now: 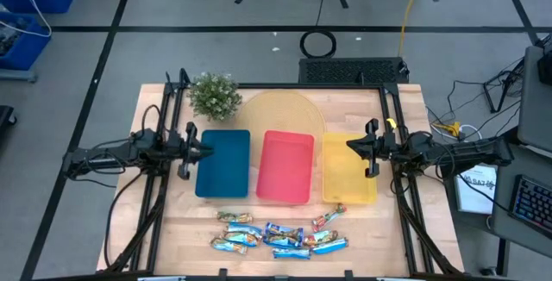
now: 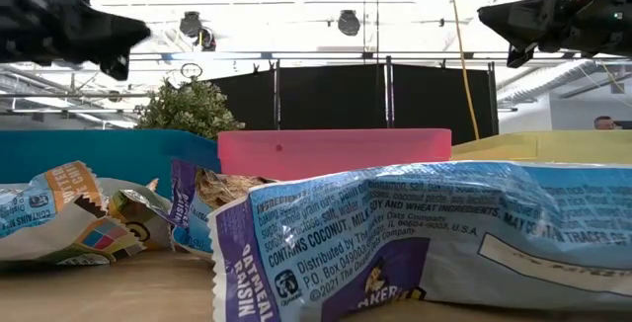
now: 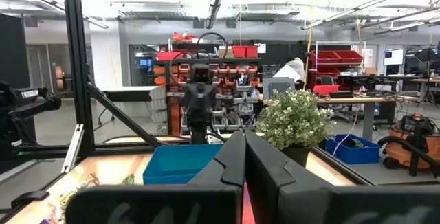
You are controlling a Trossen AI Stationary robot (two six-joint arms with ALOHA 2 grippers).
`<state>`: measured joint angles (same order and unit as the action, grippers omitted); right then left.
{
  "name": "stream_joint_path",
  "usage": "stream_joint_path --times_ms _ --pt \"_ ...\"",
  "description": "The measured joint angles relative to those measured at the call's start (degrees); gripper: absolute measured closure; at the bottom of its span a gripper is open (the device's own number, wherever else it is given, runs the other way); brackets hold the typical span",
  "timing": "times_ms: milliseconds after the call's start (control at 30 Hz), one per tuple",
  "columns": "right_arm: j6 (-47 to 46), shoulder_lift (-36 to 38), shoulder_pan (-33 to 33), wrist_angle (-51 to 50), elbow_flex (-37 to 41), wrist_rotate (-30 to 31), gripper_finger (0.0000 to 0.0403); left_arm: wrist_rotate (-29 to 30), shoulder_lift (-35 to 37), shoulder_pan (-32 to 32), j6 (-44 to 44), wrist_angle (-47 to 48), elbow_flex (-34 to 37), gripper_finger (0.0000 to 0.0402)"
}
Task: Pick and place Granola Bars by type
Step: Put the orange granola bar into the blue bin
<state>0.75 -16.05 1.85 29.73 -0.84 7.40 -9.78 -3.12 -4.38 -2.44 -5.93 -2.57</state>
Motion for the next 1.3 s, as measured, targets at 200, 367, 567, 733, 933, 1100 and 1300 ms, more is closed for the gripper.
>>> stream_joint_path --times_ms 200,367,567,733,933,1100,1300 --pt "0.1 -0.2 0.0 0.0 0.0 0.0 0.0403 0.7 -10.6 7.7 1.3 3.4 -8.3 0.0339" --pt "0.2 -1.3 0.0 0.0 0.0 0.0 0.0403 8.4 -24.1 17.3 1.5 9.3 -18.0 0.0339" --pt "1.7 -2.3 0.0 0.0 0.0 0.0 0.0403 20.3 -39.5 28.9 -4.5 19.3 -30.2 0.0339" --pt "3.6 -2.4 0.0 0.0 0.0 0.0 0.0403 31.4 -47.9 38.2 -20.2 32.8 -39.9 0.0339" --pt "6.1 -2.4 0.0 0.0 0.0 0.0 0.0403 35.9 -56.3 43.8 -40.6 40.5 -44.0 0.0339" --pt "6.2 -2.4 0.0 -0.9 0.0 0.0 0.0403 27.9 -64.0 47.1 -48.2 37.9 -44.0 0.0339" --pt "5.6 -2.4 0.0 -0.9 0.0 0.0 0.0403 25.2 -72.6 52.0 -56.2 32.7 -44.0 0.0339"
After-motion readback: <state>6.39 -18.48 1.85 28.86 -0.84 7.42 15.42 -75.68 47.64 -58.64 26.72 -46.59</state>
